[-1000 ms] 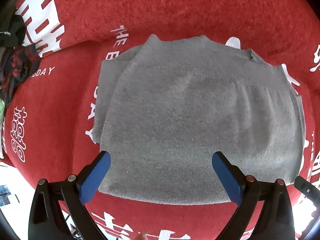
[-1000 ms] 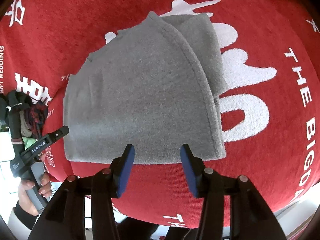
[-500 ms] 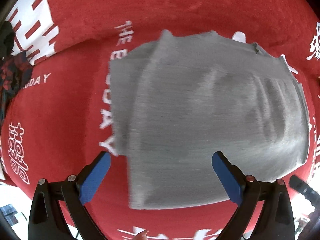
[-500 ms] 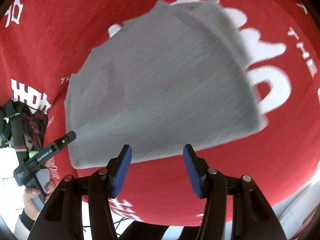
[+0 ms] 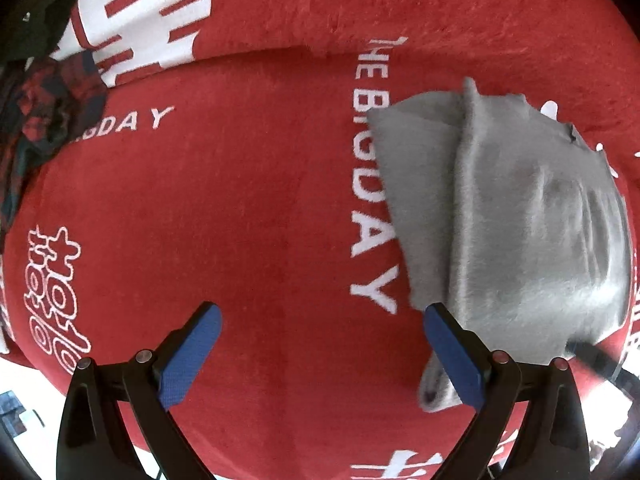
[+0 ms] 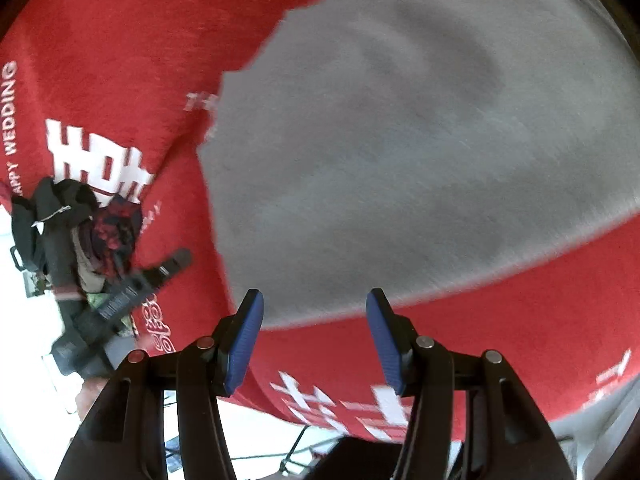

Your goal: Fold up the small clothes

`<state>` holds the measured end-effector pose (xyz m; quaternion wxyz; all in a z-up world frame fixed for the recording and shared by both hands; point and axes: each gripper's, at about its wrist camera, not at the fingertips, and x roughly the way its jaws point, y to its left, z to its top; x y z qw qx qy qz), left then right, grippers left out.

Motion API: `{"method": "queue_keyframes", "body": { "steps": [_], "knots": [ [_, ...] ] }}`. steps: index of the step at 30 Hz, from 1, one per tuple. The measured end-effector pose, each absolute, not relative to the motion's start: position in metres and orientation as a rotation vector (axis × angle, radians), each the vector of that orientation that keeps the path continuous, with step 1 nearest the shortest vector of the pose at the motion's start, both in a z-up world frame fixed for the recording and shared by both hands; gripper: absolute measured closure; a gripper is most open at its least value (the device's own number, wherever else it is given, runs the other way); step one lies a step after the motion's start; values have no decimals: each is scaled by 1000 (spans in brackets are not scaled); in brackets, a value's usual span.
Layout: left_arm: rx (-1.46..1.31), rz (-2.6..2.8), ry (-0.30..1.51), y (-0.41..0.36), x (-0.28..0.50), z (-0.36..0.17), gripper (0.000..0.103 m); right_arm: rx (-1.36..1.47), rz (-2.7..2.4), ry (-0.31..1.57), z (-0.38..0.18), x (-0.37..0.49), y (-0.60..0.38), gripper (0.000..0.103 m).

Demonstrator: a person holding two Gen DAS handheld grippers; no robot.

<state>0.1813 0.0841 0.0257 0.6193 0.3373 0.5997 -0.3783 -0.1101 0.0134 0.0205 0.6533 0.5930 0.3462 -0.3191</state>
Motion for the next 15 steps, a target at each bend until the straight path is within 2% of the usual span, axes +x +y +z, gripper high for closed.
{"method": "queue_keyframes", "body": {
  "steps": [2, 5, 8, 15],
  "knots": [
    [772, -859, 1378, 88, 186, 22, 2, 1285, -721, 762, 27, -85, -4, 47],
    [763, -844, 1367, 93, 188, 18, 2, 1231, -729, 785, 23, -49, -33, 87],
    [790, -823, 1327, 96, 190, 14, 2, 1175, -751, 794, 14, -18, -57, 93],
    [797, -833, 1320, 93, 201, 2, 2, 1079, -670, 939, -14, 35, -50, 93]
  ]
}}
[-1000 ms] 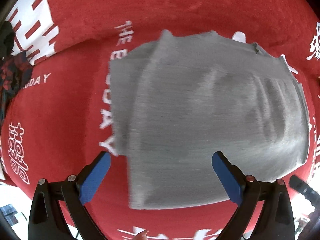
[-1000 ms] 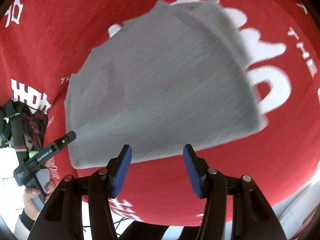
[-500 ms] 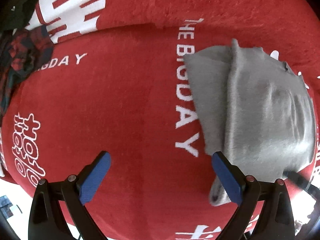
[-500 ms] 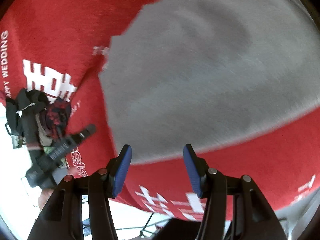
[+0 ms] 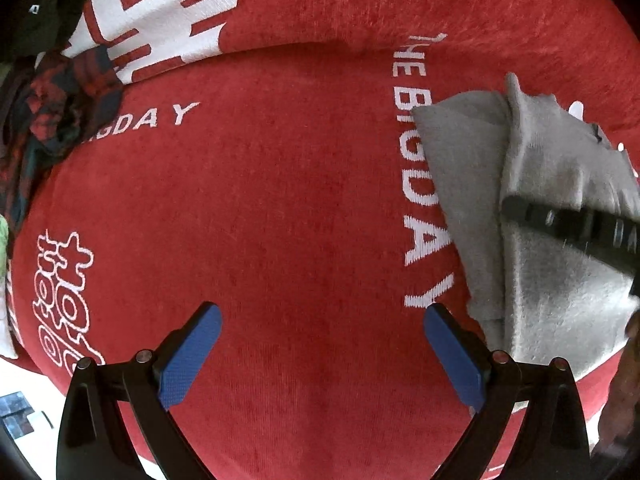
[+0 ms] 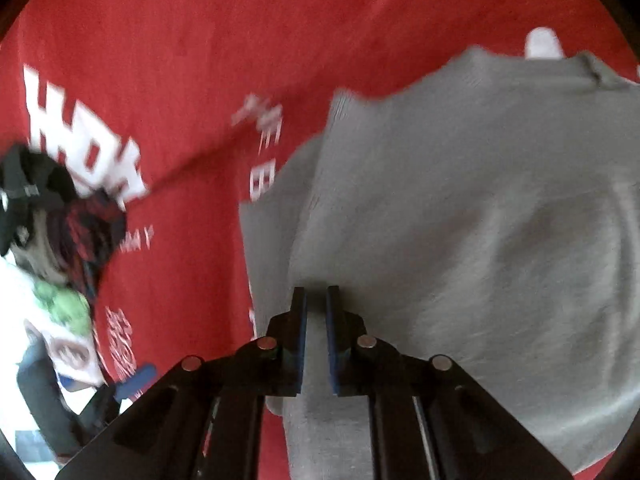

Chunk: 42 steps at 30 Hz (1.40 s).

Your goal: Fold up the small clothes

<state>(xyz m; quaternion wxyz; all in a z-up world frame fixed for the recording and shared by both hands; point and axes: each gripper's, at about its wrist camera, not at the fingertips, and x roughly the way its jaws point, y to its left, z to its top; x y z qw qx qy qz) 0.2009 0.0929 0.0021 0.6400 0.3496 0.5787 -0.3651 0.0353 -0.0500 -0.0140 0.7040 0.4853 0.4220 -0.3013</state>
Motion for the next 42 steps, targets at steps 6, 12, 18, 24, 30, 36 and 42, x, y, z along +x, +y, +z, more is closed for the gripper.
{"method": "queue_keyframes", "body": {
  "steps": [6, 12, 18, 24, 30, 36, 42],
  "knots": [
    [767, -809, 1324, 88, 217, -4, 2, 1059, -581, 979, -9, 41, -30, 93],
    [748, -827, 1361, 73, 227, -10, 2, 1163, -559, 910, 0, 8, -23, 92],
    [743, -879, 1390, 60, 219, -17, 2, 1274, -578, 843, 3, -42, -10, 77],
    [669, -913, 1453, 49, 219, -25, 2, 1395, -586, 746, 2, -94, 10, 61],
    [569, -960, 1476, 36, 212, -26, 2, 1584, -632, 571, -19, -158, 39, 54],
    [485, -981, 1590, 18, 209, -45, 2, 1651, -662, 470, -37, -176, 54, 54],
    [406, -1042, 1682, 20, 203, -46, 2, 1690, -651, 343, -49, -157, 47, 51]
  ]
}}
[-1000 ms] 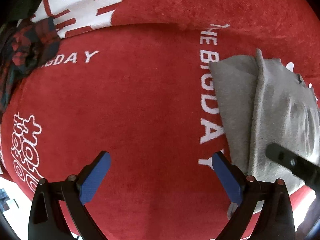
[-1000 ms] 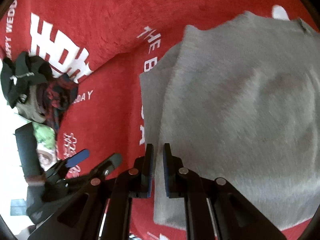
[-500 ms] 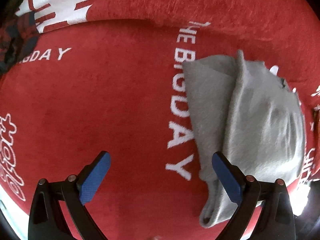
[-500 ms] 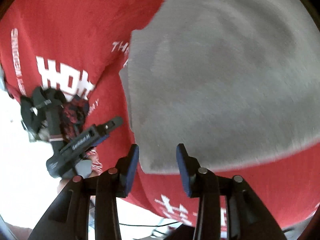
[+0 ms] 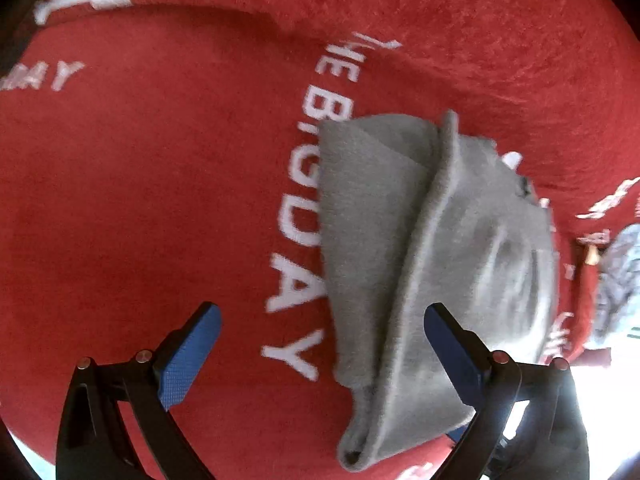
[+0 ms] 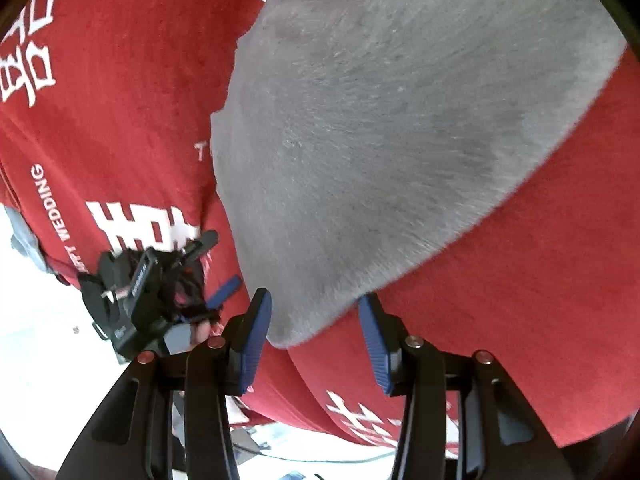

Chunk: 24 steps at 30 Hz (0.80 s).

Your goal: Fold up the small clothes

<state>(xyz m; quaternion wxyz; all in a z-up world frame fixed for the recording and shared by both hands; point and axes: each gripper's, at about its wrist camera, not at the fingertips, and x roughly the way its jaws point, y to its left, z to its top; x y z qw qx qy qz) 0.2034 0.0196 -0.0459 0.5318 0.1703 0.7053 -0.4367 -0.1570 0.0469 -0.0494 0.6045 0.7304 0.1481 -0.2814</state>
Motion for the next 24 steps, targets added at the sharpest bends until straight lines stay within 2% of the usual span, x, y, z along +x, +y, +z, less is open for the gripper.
{"method": "queue_keyframes", "body": {
  "steps": [8, 10, 11, 14, 20, 24],
  "knots": [
    [244, -1145, 1816, 15, 205, -55, 2, 1792, -594, 153, -66, -124, 29, 52],
    [181, -1183, 1870, 16, 207, -57, 2, 1853, -546, 130, -71, -121, 24, 73],
    [153, -1200, 1897, 17, 209, -59, 2, 1860, -532, 113, -70, -121, 20, 89],
    [54, -1257, 1985, 11, 209, -66, 2, 1817, -463, 80, -51, -123, 13, 91],
    [-73, -1377, 2026, -21, 188, -62, 2, 1692, -407, 119, -7, -124, 1, 93],
    [10, -1438, 1996, -47, 161, -50, 2, 1651, -404, 184, -2, -119, -3, 93]
  ]
}}
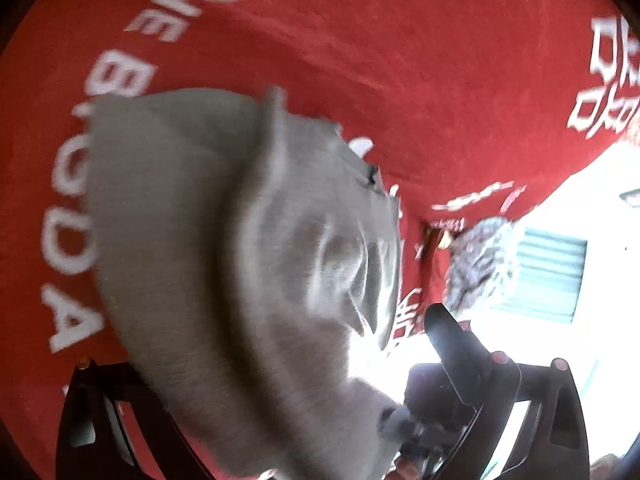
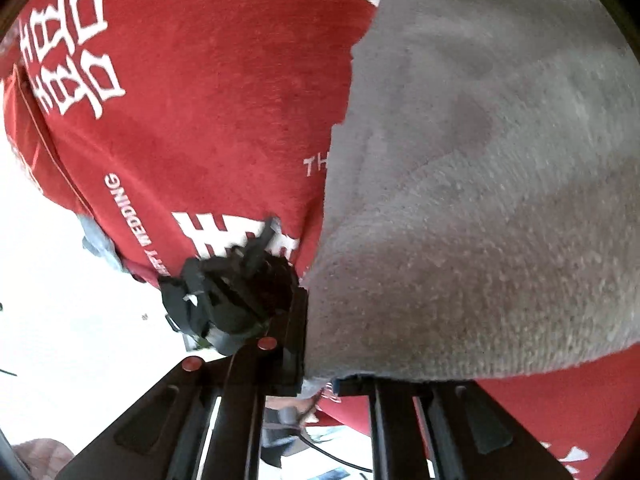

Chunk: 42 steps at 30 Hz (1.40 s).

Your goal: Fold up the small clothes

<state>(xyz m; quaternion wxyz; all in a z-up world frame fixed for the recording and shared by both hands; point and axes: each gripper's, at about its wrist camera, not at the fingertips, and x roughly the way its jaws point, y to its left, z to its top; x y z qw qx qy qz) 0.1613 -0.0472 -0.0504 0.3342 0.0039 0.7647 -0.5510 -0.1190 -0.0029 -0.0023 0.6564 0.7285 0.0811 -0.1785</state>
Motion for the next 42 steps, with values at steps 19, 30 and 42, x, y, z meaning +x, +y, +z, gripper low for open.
{"method": "queue_keyframes", "body": {
  "steps": [19, 30, 42],
  "knots": [
    [691, -1336, 1574, -57, 111, -25, 84, 1360, -717, 676, 34, -185, -28, 87],
    [473, -1330, 1543, -57, 96, 28, 87, 1202, -780, 864, -2, -182, -77, 99],
    [634, -1539, 1338, -153, -71, 97, 87, 1420, -674, 597, 19, -269, -97, 95]
  ]
}}
